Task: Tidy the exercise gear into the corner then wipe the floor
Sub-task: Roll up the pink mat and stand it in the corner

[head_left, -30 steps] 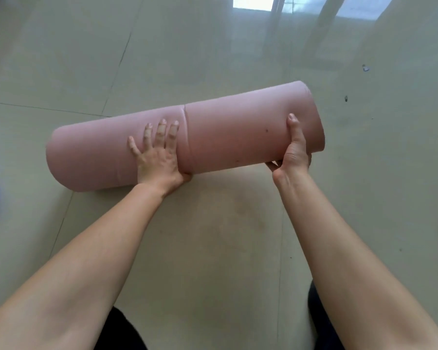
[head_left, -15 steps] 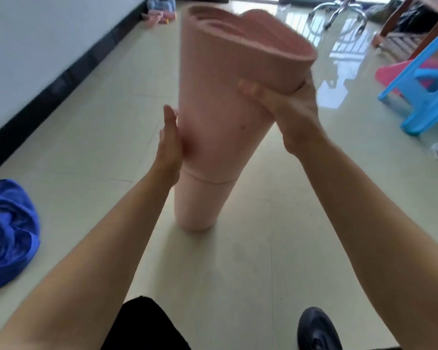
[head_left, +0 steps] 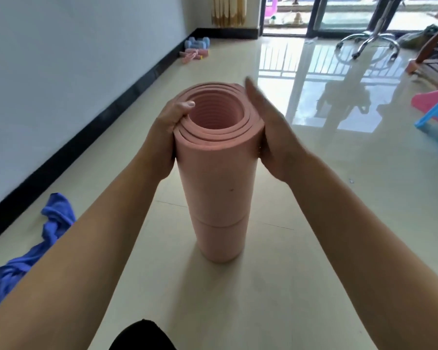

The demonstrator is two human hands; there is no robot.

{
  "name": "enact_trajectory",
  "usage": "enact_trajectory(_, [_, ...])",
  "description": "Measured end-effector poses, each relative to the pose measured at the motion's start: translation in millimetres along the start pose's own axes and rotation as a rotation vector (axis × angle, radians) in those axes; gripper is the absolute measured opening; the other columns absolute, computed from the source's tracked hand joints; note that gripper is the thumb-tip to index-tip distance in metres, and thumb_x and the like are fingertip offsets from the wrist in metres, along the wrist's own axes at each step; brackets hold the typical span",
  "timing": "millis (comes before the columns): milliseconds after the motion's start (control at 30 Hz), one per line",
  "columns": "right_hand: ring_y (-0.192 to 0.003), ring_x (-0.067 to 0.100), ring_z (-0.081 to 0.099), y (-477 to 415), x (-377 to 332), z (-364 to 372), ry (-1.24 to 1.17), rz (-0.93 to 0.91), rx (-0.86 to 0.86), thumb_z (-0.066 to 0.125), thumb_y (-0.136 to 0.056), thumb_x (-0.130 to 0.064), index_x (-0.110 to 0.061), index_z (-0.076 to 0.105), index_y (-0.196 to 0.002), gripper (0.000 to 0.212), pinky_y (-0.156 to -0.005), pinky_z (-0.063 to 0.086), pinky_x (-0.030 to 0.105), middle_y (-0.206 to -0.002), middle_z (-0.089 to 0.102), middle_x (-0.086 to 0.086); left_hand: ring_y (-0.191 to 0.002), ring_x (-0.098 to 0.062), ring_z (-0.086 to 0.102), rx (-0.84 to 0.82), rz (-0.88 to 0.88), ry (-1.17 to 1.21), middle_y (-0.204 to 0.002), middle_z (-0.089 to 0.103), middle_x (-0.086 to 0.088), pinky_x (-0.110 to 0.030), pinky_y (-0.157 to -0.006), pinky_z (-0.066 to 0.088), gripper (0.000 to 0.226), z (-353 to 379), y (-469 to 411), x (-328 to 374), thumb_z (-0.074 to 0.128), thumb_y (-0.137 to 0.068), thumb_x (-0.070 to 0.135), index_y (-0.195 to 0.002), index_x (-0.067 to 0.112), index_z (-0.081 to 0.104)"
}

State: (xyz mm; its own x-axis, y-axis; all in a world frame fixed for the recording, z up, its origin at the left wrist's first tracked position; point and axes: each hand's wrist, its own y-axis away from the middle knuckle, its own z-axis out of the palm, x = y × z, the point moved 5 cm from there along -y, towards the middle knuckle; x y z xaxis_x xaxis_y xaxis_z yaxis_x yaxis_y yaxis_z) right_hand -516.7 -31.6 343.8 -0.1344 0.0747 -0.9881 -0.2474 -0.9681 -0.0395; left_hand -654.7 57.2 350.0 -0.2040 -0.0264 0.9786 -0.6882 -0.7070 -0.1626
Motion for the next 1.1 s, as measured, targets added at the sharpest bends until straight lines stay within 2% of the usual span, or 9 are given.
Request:
enact_trajectory(67, [-0.105, 0.021, 0.072, -14, 10, -7, 0.049, 0.095, 0.109, 0.083, -0.067, -0.047, -0.017, 0.07, -0.121, 0.063, -0.102, 0.052, 0.045, -0.111, 0.076, 0.004, -0.115, -0.031, 0.063, 0.014, -0.039, 0.009, -0.122, 0.067, -0.017, -0.037, -0.098, 0.049, 0.042, 3, 1, -4, 0.033, -0.1, 0.017, -0.127, -0.001, 0.06])
enact_trajectory(167, [-0.097, 0.025, 0.073, -23, 24, -17, 0.039, 0.17, 0.277, 0.075, -0.052, -0.026, -0.017, 0.073, -0.108, 0.057, -0.093, 0.058, 0.048, -0.101, 0.077, 0.007, -0.119, -0.034, 0.06, 0.05, -0.12, 0.012, -0.126, 0.064, -0.021, -0.04, -0.102, 0.047, 0.045, 1, 1, -8, 0.032, -0.101, 0.02, -0.129, -0.004, 0.058])
enact_trajectory(300, [-0.083, 0.017, 0.069, -16, 23, -15, 0.01, 0.238, 0.291, 0.065, -0.055, -0.016, -0.021, 0.07, -0.107, 0.053, -0.074, 0.053, 0.035, -0.091, 0.074, 0.0, -0.127, -0.035, 0.054, 0.036, -0.213, -0.083, -0.133, 0.058, -0.024, -0.05, -0.113, 0.037, 0.042, -1, 4, 0, 0.033, -0.101, 0.015, -0.134, -0.002, 0.053])
enact_trajectory(400, [-0.086, 0.017, 0.07, 2, 16, -18, -0.004, 0.292, 0.297, 0.061, -0.059, -0.011, -0.022, 0.068, -0.113, 0.056, -0.074, 0.054, 0.032, -0.094, 0.075, 0.001, -0.126, -0.034, 0.055, 0.074, -0.275, -0.138, -0.133, 0.059, -0.02, -0.052, -0.11, 0.039, 0.043, 4, 21, 6, 0.05, -0.094, 0.007, -0.137, 0.005, 0.05])
enact_trajectory(600, [-0.092, 0.017, 0.072, 58, -26, -33, -0.057, 0.406, 0.304, 0.055, -0.064, -0.003, -0.024, 0.069, -0.113, 0.055, -0.077, 0.056, 0.028, -0.095, 0.077, -0.003, -0.102, -0.02, 0.066, 0.375, -0.449, -0.119, -0.11, 0.07, -0.005, -0.028, -0.086, 0.052, 0.054, 49, 61, 40, 0.046, -0.078, -0.006, -0.125, 0.016, 0.059])
enact_trajectory(733, [-0.096, 0.026, 0.071, 71, -111, -49, -0.121, 0.476, 0.334, 0.055, -0.065, -0.003, -0.022, 0.071, -0.116, 0.057, -0.084, 0.056, 0.039, -0.103, 0.075, 0.009, -0.073, -0.008, 0.059, 0.411, -0.567, -0.036, -0.083, 0.066, 0.008, -0.018, -0.063, 0.047, 0.052, 86, 43, 115, 0.04, -0.079, -0.01, -0.118, 0.015, 0.062])
enact_trajectory(900, [-0.108, 0.034, 0.068, 59, -266, -82, -0.106, 0.451, 0.284, 0.056, -0.064, -0.005, -0.022, 0.07, -0.121, 0.061, -0.096, 0.053, 0.051, -0.113, 0.073, 0.014, -0.074, -0.008, 0.058, 0.268, -0.614, -0.072, -0.087, 0.067, 0.008, -0.017, -0.061, 0.046, 0.051, 145, -18, 255, 0.042, -0.081, -0.009, -0.118, 0.02, 0.062])
enact_trajectory(967, [-0.111, 0.034, 0.067, 57, -334, -101, -0.116, 0.416, 0.275, 0.056, -0.065, -0.004, -0.022, 0.068, -0.125, 0.063, -0.1, 0.052, 0.054, -0.116, 0.072, 0.013, -0.081, -0.013, 0.062, 0.211, -0.579, -0.11, -0.093, 0.069, 0.005, -0.019, -0.067, 0.05, 0.052, 176, -46, 322, 0.044, -0.081, -0.008, -0.123, 0.018, 0.058])
enact_trajectory(1100, [-0.11, 0.029, 0.068, 25, -419, -119, -0.083, 0.297, 0.204, 0.054, -0.067, 0.0, -0.024, 0.069, -0.123, 0.063, -0.098, 0.055, 0.048, -0.116, 0.073, 0.009, -0.108, -0.027, 0.063, 0.163, -0.488, -0.151, -0.119, 0.064, -0.007, -0.041, -0.09, 0.055, 0.062, 198, -95, 388, 0.049, -0.078, -0.005, -0.131, 0.027, 0.053])
